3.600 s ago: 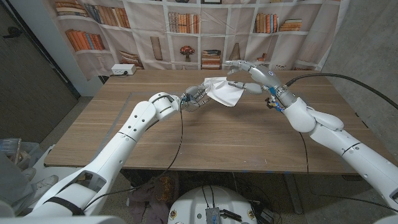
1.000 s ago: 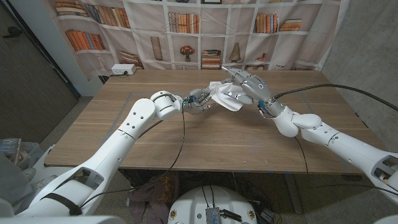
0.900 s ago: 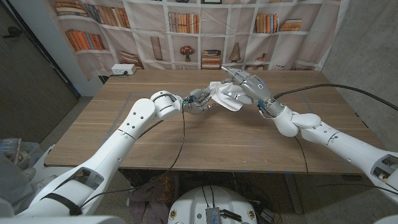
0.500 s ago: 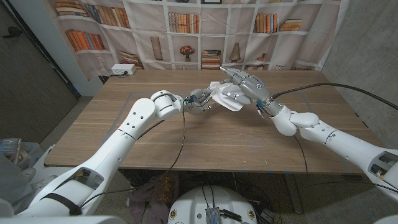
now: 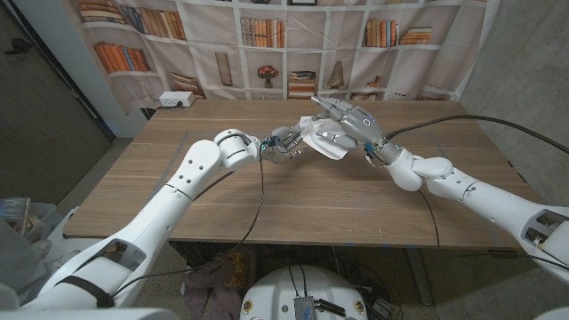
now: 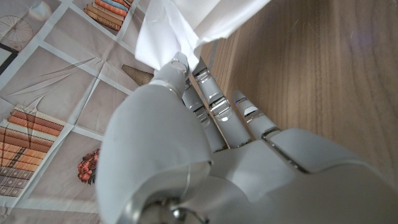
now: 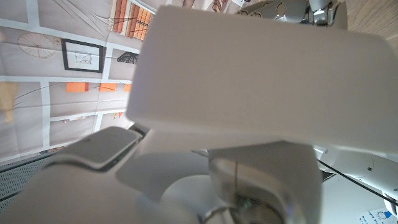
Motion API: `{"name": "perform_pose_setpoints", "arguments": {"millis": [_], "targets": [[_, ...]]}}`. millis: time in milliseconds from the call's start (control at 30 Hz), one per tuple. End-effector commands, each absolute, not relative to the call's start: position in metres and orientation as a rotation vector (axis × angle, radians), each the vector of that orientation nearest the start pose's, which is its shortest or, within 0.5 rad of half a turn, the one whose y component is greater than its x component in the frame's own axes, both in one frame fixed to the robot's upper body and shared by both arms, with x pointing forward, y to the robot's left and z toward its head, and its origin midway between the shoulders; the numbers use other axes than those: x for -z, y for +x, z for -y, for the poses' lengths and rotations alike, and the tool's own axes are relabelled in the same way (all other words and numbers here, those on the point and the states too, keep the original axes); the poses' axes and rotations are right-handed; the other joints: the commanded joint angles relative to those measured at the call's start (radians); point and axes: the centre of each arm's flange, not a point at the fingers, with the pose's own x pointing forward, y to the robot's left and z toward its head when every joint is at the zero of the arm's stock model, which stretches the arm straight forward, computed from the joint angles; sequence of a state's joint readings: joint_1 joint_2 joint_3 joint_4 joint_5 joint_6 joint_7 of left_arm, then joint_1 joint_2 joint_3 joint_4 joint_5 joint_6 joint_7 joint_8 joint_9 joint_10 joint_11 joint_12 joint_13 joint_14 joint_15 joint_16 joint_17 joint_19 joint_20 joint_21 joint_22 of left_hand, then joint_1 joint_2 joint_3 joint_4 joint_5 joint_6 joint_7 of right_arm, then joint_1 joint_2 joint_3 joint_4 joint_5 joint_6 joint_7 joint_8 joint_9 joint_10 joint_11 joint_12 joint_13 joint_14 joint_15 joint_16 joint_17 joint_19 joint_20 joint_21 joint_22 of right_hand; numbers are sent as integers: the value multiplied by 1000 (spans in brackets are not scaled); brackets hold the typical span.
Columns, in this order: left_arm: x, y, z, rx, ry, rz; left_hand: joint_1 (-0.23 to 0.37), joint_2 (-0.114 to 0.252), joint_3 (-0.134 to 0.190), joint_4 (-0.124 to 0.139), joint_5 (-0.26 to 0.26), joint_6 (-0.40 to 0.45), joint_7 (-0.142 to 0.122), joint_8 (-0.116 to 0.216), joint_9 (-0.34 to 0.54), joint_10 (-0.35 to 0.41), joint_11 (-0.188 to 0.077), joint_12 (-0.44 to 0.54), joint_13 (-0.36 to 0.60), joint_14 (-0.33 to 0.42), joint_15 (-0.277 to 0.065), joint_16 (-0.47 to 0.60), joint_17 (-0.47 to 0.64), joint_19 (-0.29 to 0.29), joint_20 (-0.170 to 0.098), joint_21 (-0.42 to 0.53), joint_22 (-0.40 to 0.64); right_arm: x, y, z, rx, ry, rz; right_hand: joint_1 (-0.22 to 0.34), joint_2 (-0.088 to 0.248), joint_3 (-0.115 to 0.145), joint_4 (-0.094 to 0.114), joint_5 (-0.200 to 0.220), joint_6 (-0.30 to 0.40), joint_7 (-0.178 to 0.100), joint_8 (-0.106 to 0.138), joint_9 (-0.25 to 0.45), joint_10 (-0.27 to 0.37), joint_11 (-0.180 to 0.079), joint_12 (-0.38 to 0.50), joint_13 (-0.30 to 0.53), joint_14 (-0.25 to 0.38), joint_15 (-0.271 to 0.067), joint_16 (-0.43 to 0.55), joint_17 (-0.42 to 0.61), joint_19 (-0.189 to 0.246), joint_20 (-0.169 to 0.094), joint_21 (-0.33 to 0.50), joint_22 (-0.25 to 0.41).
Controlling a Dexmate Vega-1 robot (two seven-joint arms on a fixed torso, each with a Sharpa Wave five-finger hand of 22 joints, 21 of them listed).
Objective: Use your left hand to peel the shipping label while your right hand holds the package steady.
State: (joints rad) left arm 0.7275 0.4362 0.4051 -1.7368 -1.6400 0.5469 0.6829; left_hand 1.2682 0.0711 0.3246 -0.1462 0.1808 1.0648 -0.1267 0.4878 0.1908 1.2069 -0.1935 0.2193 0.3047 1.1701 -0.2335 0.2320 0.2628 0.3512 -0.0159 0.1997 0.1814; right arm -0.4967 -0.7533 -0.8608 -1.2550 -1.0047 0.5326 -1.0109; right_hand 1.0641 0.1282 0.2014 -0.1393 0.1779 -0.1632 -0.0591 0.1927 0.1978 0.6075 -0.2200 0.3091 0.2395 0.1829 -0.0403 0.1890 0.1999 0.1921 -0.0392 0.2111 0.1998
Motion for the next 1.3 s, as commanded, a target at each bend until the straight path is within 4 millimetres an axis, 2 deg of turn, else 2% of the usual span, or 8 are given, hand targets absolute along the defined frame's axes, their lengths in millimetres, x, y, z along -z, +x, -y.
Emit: {"name": "perform_pose_setpoints", "arguments": {"millis": [33,233,367,500,800,1300], "targets": [[-7,598,-123,415,-621,-257,1,0,10,-1,-4,10,2,-1,2,12,2,3,3,14,-7,1,3,-6,2,0,0,-19,590,202,47,-1422,1633,16,11,4,-4,10,-2,1,7,2,2,-1,-6,5,-4,-166,5,-1,-2,-72,0,2],[-7,600,-125,409,-618,-254,0,0,11,-1,-4,12,2,-1,1,13,2,3,3,13,-7,0,3,-8,2,0,0,-21,592,203,44,-1434,1632,19,13,5,-4,11,2,5,9,2,1,-1,-7,5,-3,-162,6,-1,0,-75,1,1],[-8,600,-126,412,-621,-251,1,-1,11,-1,-4,10,2,-3,1,12,2,1,1,14,-7,1,4,-10,1,0,0,-20,593,204,36,-1443,1635,18,15,5,-3,12,8,-7,13,2,4,-2,-7,6,0,-162,9,-1,5,-78,4,0],[-8,600,-126,409,-618,-251,0,-2,11,0,-4,13,1,-3,1,13,2,2,2,13,-7,1,4,-10,2,0,0,-19,593,205,29,-1449,1636,40,20,14,-13,17,21,-19,20,1,17,-2,-3,8,6,-171,11,-4,7,-82,6,-1],[-9,600,-128,423,-616,-247,-2,-1,12,1,-5,14,0,-4,1,15,2,2,2,14,-6,0,5,-15,-1,-1,0,-20,594,207,28,-1459,1633,65,29,25,-20,22,45,-41,29,1,38,-3,4,11,13,-174,15,-5,14,-85,10,-2],[-7,596,-129,444,-614,-248,-6,-2,14,3,-5,18,1,-6,1,16,1,2,3,15,-6,-1,5,-20,0,-1,-1,-21,598,209,29,-1443,1591,63,22,19,-12,19,66,-40,36,-1,53,-2,8,14,22,-163,19,-4,24,-79,14,-2]]}}
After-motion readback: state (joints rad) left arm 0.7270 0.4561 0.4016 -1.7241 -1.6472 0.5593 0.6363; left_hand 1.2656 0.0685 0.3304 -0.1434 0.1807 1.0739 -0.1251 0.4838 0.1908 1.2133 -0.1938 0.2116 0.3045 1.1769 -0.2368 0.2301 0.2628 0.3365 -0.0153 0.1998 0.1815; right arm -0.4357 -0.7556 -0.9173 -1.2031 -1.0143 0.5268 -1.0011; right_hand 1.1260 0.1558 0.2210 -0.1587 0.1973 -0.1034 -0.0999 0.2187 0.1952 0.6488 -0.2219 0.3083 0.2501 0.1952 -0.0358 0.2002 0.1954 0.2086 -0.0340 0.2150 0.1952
